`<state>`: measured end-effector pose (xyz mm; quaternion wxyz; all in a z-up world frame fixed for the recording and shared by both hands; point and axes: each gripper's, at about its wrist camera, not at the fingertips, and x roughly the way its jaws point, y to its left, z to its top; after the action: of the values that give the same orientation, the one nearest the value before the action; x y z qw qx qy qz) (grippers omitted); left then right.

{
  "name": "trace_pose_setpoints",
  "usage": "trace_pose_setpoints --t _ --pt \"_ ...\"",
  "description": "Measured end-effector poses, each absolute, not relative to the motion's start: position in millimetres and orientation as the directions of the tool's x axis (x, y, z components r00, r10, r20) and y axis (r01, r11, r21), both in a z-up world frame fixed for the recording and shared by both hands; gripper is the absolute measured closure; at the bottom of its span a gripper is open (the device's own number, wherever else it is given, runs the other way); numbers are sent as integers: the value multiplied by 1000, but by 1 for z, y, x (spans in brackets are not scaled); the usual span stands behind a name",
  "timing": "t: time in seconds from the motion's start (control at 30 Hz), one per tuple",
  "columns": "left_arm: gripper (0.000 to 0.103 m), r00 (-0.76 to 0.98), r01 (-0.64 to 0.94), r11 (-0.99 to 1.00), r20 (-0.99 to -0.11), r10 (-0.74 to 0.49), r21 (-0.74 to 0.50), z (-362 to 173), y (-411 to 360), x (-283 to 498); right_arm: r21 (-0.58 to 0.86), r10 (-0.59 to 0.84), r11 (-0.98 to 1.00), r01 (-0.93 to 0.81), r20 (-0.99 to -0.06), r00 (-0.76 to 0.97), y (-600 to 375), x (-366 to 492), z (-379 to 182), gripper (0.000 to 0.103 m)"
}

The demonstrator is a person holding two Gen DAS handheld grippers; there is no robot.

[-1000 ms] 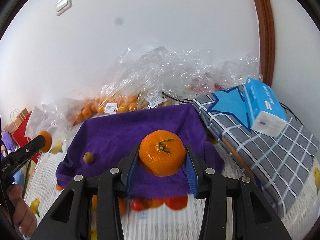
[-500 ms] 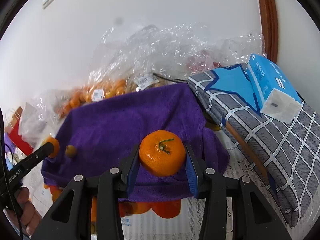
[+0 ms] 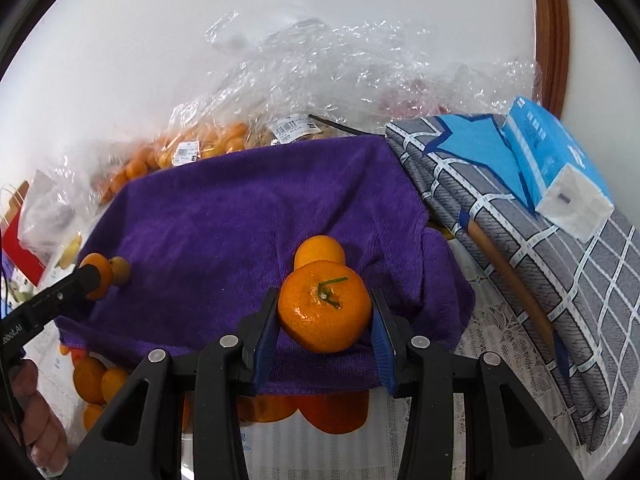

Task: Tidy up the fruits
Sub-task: 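Carry both fruits over the purple towel and open both tools, then grasp a large tangerine with the right tool while the left tool grasps an orange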

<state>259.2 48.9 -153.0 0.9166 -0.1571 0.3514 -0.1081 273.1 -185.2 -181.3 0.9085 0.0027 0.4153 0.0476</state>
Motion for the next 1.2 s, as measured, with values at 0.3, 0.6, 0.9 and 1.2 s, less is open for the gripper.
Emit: trace_pose_setpoints --t 0.3,0.6,0.9,1.2 --pt "73 712 85 932 -634 -303 -351 -158 46 263 16 73 996 -93 -750 658 -182 272 -181 60" --pt "73 706 83 941 -647 -288 -329 -161 43 265 21 81 995 -98 -747 660 -180 271 -180 56" --pt "73 704 85 944 -651 -284 -320 -161 42 265 -2 67 995 -96 -702 709 -178 261 -171 47" --pt "57 724 92 947 -633 -275 -306 -155 43 261 16 74 996 -85 -663 745 -178 249 -159 45"
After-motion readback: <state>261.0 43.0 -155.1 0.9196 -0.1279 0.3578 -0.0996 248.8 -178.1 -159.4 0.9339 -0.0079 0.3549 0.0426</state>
